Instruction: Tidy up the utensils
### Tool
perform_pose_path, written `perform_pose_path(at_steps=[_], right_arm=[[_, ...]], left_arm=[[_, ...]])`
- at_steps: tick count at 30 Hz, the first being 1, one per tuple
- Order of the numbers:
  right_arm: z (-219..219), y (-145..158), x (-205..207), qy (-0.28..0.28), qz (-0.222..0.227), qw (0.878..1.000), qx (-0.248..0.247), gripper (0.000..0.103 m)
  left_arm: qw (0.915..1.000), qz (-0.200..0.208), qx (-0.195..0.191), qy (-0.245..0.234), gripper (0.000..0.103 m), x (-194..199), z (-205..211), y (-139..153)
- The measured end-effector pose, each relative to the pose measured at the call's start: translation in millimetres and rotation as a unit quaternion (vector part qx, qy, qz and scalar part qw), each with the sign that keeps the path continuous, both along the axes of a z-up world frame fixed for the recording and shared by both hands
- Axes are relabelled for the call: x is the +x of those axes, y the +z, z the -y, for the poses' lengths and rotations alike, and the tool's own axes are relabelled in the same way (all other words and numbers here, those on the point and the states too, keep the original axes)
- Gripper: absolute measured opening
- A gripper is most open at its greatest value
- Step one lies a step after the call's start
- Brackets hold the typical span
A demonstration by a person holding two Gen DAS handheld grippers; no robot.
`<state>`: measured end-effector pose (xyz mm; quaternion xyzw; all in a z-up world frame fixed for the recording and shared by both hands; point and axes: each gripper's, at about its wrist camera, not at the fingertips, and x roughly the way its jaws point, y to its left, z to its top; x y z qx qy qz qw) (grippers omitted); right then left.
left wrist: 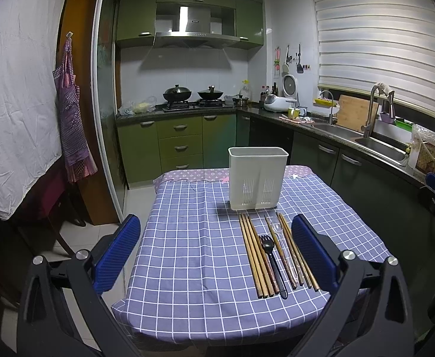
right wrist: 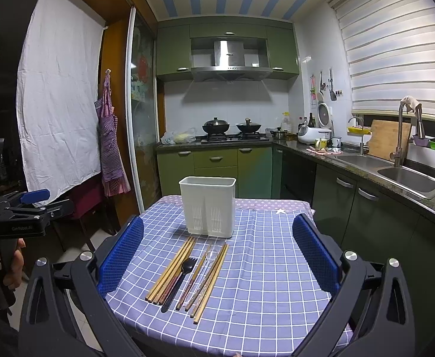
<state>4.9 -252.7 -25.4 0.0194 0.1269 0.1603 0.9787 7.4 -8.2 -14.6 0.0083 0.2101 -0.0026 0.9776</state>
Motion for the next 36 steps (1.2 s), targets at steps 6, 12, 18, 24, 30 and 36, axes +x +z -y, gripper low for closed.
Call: perform_pose_path(at_steps=[6,12,18,24,30,36], right_arm=[[0.6,-0.3,0.0,0.000,0.000,1.000,0.000,0.099],[-0.2,-0.1,-0.1,0.002,0.000,1.000,0.000,0.099],[0.8,-0.6,0.3,0.000,-0.001,1.000,-0.002,0.099],[0.5,-0.8,0.2,0.000,-0.002,1.000,-0.003,0.099],[0.2,-0.7,0.3,0.000,-0.002,1.000,-0.003,0.099],[-0.3,-1.3,-0.5,0.001,-0.005,1.000,-0.006,0.099]], left_arm=[[1.0000,0.000,-0.001,0.000,0.097,0.1,0.0,0.7],[1.0000,-0.001,0.000,0.000,0.097,0.5,0.5,0.2],[1.0000,-0.001,0.000,0.000,0.097,0.9,0.6,-0.5],[1.0000,-0.002,0.000,0.000,0.097,1.0,0.8,-0.4],[1.0000,-0.005,0.000,-0.001,0.097,3.1,1.4,-5.0],[1.0000,-0.009,-0.001,-0.002,0.097,4.6,1.7,-7.7]])
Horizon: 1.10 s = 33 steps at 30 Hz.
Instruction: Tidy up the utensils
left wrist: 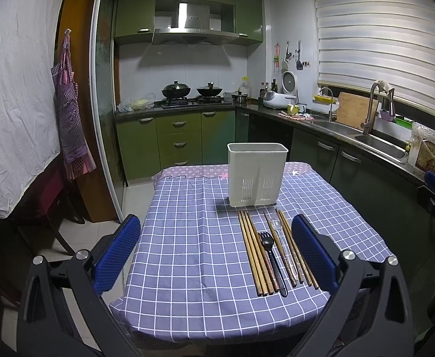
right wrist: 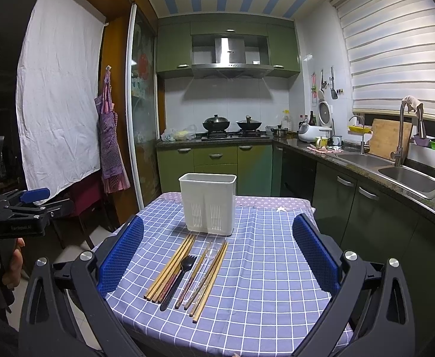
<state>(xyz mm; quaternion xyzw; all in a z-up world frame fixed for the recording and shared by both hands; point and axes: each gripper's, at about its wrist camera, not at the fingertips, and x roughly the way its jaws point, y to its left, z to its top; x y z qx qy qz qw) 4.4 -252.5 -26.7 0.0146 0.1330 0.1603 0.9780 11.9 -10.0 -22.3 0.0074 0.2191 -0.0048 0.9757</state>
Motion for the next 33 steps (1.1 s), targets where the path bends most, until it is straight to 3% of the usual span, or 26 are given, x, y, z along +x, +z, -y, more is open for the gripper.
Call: perform_pose_path(at_steps=[23,29,33], right_arm=[[-2.1,-5.8,10.9,0.004,-0.018,1.000,-0.005,0.099],[-9.2,-13.1,51.0,-0.020,-0.057,0.997,-0.052,0.099],[-13.4,-23.6,102.7,-0.012,-0.121,0.989,-0.087,0.099]], left_arm=[[0.9999,-0.014,-0.002,-0.004,0.097,7.1,0.9,-2.5],[0.9980,-0.058,-0.004,-0.025,0.097,40.1,3.4,-9.0],[0.9905,-0.132,0.003,-0.039,0.097,87.3,10.8,-25.5]])
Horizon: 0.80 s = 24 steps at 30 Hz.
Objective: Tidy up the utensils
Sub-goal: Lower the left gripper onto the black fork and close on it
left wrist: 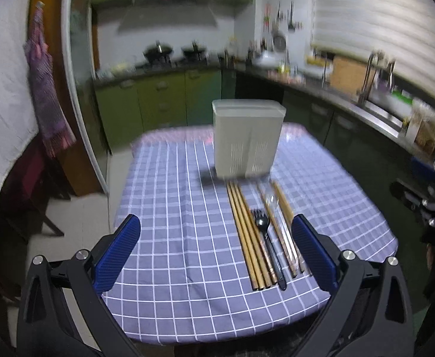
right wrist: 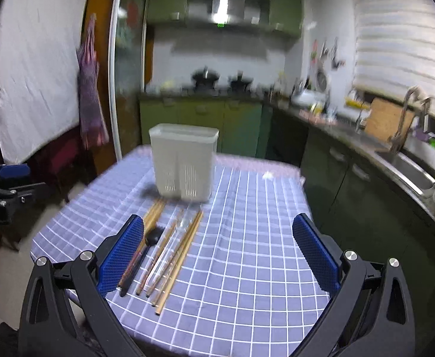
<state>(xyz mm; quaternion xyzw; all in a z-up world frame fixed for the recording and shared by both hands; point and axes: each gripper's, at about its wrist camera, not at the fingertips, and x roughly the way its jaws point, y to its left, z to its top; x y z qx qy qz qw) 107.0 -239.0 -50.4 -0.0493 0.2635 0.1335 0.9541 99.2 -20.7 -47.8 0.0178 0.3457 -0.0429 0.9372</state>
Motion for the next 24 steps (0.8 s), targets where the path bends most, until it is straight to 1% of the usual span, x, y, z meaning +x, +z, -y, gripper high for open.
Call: perform_pose_path(at_steps=[2,3,4,5,7,9,10,12,14,15,17,19,20,21,22,23,24], right_arm=[[-2.7,-7.8,26.8,0.014,-0.034,0.999,-0.010,0.099],[-4.2,-10.5,35.6,0.017,-0.044,0.999,-0.016,0.099],[-5.8,-14.2,45.4,0.023,-0.057,0.998,-0.022,0.099],[-6.7,-18.1,58.4,0.032,-0.078,0.996,-0.026,0.099],[-6.6,-26.4,74.2,0.037,-0.106,0.993,-0.029,0.099],[-5.8,-36.2,92.9,0.042,-0.137,0.989,-0.038,0.099],[-3.9,-42.5,102.7,0.040,-0.157,0.986,-0.040,0.099],[5.5,-57.9,124.5,0.028,-0.212,0.976,-0.036,0.099],[14.9,-71.8,135.9,0.019,-0.244,0.969,-0.030,0.099],[17.8,-75.4,138.4,0.018,-0.250,0.968,-0.030,0.099],[24.5,-83.8,143.0,0.014,-0.259,0.965,-0.026,0.099],[27.9,-89.2,143.2,0.015,-0.263,0.964,-0.019,0.099],[29.4,-91.6,143.4,0.018,-0.266,0.964,-0.015,0.099],[30.2,-94.6,143.2,0.020,-0.267,0.963,-0.012,0.099],[30.5,-98.0,143.8,0.021,-0.269,0.963,-0.013,0.099],[30.6,-101.6,144.6,0.023,-0.271,0.962,-0.015,0.099],[30.8,-102.3,142.6,0.024,-0.272,0.962,-0.017,0.099]], left_arm=[[0.9989,-0.045,0.011,-0.004,0.097,26.3,6.5,-13.8],[0.9979,-0.062,0.014,-0.004,0.097,35.8,9.1,-20.8],[0.9960,-0.088,0.013,-0.008,0.097,48.3,12.9,-28.9],[0.9944,-0.104,0.011,-0.012,0.097,56.8,15.7,-36.5],[0.9888,-0.148,0.012,-0.020,0.097,79.7,25.6,-52.9],[0.9833,-0.180,0.013,-0.026,0.097,98.1,37.5,-66.9],[0.9788,-0.202,0.012,-0.032,0.097,108.4,45.2,-75.6],[0.9729,-0.228,0.008,-0.039,0.095,117.5,56.4,-85.5],[0.9660,-0.254,0.006,-0.047,0.084,127.5,70.1,-95.8],[0.9635,-0.263,0.002,-0.050,0.075,130.5,73.9,-99.0],[0.9563,-0.286,-0.009,-0.058,0.069,135.0,82.0,-105.6],[0.9497,-0.307,-0.015,-0.058,0.055,139.2,88.9,-114.3],[0.9473,-0.315,-0.018,-0.058,0.053,141.2,91.5,-118.1],[0.9455,-0.320,-0.019,-0.058,0.048,142.5,92.6,-120.2],[0.9432,-0.326,-0.022,-0.057,0.039,144.7,94.4,-124.0],[0.9414,-0.332,-0.024,-0.056,0.034,146.8,95.3,-126.5],[0.9390,-0.338,-0.031,-0.054,0.025,148.6,96.3,-129.5]])
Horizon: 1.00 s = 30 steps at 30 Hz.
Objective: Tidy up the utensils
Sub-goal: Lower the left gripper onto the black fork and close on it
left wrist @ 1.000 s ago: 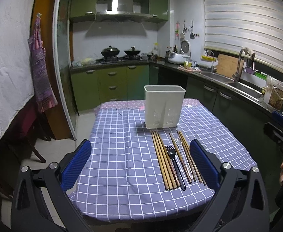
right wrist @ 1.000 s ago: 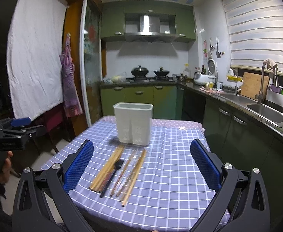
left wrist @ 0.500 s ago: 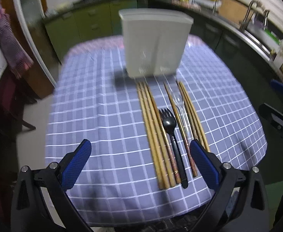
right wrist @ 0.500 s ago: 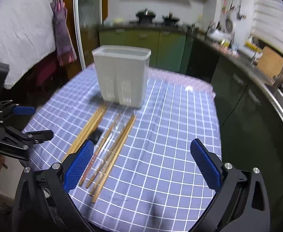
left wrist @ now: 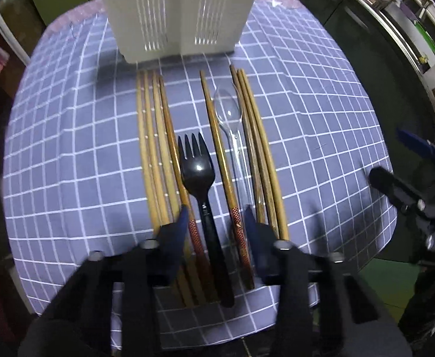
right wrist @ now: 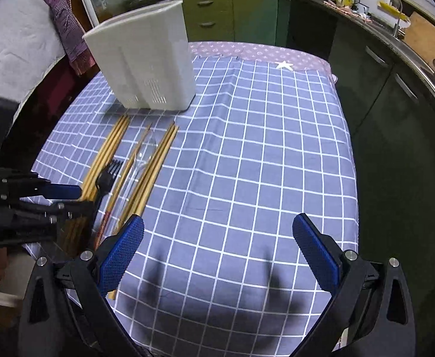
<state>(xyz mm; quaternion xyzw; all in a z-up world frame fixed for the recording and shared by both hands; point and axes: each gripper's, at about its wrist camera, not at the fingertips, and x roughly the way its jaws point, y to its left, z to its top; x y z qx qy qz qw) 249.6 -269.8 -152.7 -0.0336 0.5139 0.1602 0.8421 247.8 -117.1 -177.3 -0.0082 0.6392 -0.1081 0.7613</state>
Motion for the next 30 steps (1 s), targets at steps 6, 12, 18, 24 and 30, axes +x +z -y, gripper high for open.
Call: perform_pose_path(at_steps=[6,12,18,24,30], right_arm=[[1.5,-3.7,-2.5,0.004,0.002,1.000,0.008,0.099],[-2.7,-4.0,-4.1,0.012,0.005,1.000,0.008,0.099],[-5.9,-3.4,-4.8,0.017,0.005,1.000,0.004,0.099],[-9.7,-0.4,-5.3,0.020,0.007,1.000,-0.009,0.099],[-14.3,2.8,-0.3,0.023,-0.011,1.000,-0.014,0.099]], left_arm=[[0.9998,-0.013,0.013,0.005,0.017,8.5,8.2,-9.5],[0.9993,-0.018,0.032,0.005,0.016,15.6,6.3,-16.7],[0.9986,-0.028,0.043,0.007,0.011,17.9,3.4,-27.6],[0.9986,-0.017,0.051,0.006,0.011,17.9,1.8,-28.5],[0.9996,-0.001,0.022,0.016,0.009,16.2,3.3,-21.6]])
